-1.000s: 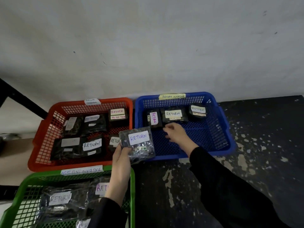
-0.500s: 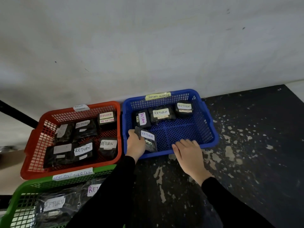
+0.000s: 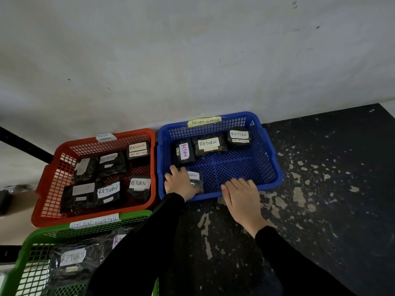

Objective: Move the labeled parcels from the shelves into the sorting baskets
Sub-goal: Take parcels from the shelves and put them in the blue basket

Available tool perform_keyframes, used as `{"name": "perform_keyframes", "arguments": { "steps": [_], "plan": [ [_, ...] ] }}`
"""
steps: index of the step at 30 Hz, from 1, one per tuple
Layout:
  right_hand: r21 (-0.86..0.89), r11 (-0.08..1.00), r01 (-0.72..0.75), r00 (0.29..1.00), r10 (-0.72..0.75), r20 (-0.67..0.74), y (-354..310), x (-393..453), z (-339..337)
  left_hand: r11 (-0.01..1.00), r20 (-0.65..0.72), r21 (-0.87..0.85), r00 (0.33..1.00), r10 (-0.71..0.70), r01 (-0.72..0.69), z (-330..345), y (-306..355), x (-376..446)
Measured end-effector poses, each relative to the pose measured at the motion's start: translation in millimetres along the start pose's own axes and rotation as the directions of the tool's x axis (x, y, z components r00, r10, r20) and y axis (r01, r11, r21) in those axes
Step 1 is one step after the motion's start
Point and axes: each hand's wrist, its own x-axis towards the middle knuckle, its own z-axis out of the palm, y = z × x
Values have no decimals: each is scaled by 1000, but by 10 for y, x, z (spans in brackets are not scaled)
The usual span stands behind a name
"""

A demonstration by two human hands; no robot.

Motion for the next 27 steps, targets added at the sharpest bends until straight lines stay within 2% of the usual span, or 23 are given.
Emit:
{"name": "perform_keyframes", "arguments": {
  "steps": [7, 14, 19, 23, 25, 27],
  "plan": [
    [62, 998, 32, 998, -35, 51, 56, -55, -9, 985, 65, 172, 998, -8, -3, 82, 60, 171],
    [165, 981, 102, 990, -116, 77, 134, -125, -38, 979, -39, 201, 998, 50, -41, 113, 3, 240],
    [160, 984, 78, 988, -98, 122, 118, -242, -106, 985, -23, 48, 986, 166, -164, 20, -107, 172],
    [174, 985, 19, 980, -53, 193, -42, -211, -258, 916, -151, -86, 914, 377, -392, -102, -323, -280],
    [210, 977, 29, 980, -69, 187, -201, -203, -356, 889, -251, -118, 879, 405, -443, -88, -570, -607],
    [282, 957, 64, 979, -115, 170, -424, -213, -464, 888, -355, -131, 857, 373, -440, -56, -886, -961]
  ]
}}
